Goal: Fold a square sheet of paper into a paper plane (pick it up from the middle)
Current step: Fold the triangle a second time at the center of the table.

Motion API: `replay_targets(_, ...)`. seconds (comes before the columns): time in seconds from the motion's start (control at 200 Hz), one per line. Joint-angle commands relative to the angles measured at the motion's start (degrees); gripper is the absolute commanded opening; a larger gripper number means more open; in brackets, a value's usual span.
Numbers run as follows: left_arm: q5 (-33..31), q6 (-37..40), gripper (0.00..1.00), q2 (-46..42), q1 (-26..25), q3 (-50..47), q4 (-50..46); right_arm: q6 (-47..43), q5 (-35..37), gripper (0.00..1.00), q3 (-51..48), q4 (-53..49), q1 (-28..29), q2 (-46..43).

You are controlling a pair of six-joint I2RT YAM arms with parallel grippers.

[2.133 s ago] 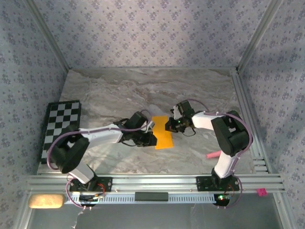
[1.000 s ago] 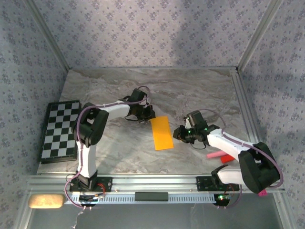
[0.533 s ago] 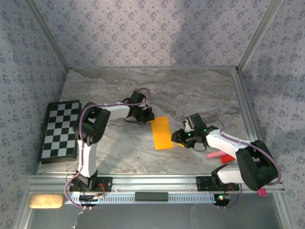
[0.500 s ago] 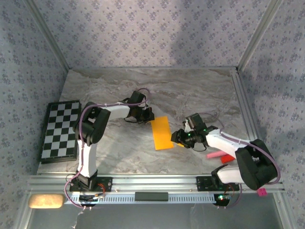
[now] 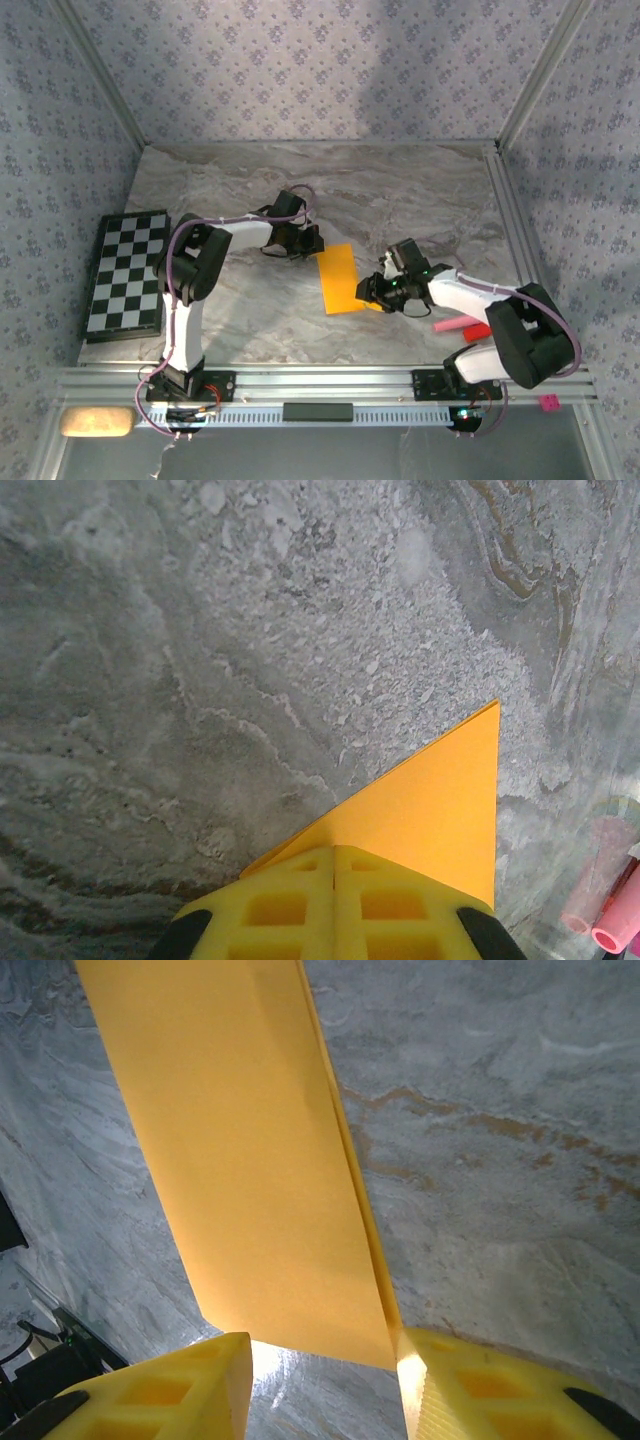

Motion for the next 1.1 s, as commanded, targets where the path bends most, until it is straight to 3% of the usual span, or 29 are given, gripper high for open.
replay_targets(0.0, -2.36, 0.79, 0.05, 2.3, 0.13, -1.31, -2.62, 0.81, -1.9, 0.43, -0.79, -0.56, 0.55, 1.26)
replay_targets(0.815, -0.22, 1.27, 0.05, 2.93, 0.13, -0.52, -2.18, 2.85, -6.39, 0.39, 0.38, 6.98, -0.4, 3.34)
replay_targets(1.094, 2.02, 3.27, 0.05, 3.7, 0.0, 1.15, -1.83, 3.41, -12.01, 0.42, 1.32, 15.4, -2.95, 8.08)
